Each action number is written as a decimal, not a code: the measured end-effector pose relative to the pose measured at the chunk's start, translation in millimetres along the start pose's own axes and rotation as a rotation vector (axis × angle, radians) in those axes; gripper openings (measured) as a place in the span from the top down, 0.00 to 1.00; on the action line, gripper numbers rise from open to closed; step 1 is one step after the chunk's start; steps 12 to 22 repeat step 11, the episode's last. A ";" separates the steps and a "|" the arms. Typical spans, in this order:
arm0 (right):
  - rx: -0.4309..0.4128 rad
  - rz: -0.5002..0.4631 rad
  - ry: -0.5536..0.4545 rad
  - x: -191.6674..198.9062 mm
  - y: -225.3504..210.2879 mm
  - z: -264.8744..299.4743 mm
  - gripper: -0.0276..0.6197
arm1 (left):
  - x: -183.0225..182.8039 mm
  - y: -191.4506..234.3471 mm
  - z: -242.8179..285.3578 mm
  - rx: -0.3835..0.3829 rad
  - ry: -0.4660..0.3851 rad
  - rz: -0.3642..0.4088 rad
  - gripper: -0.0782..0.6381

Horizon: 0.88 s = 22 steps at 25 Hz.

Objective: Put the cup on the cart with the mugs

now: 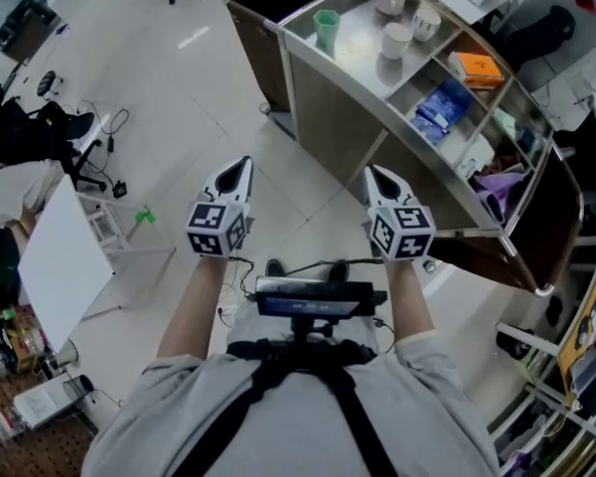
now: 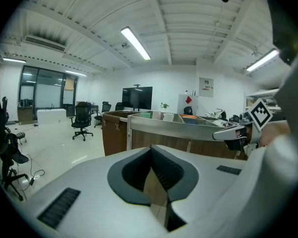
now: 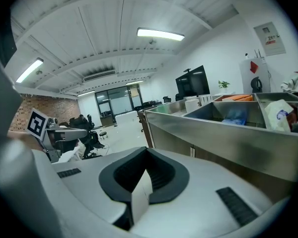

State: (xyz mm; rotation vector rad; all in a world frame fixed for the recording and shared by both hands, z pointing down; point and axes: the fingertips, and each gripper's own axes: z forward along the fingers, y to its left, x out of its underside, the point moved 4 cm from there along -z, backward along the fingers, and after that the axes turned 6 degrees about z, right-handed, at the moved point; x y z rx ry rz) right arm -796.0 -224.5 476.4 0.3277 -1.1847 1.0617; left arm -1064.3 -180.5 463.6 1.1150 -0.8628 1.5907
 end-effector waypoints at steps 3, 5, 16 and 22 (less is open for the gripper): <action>0.006 0.003 0.000 1.5 4.0 0.3 0.95 | 4.0 3.9 -4.5 0.009 0.003 -0.002 0.89; 0.011 0.003 -0.002 2.5 6.2 0.5 0.95 | 6.3 6.7 -7.5 0.012 0.005 -0.002 0.89; 0.011 0.005 0.005 6.4 14.7 4.3 0.95 | 12.2 17.6 -17.3 0.003 0.008 -0.013 0.89; 0.011 0.005 0.005 6.4 14.7 4.3 0.95 | 12.2 17.6 -17.3 0.003 0.008 -0.013 0.89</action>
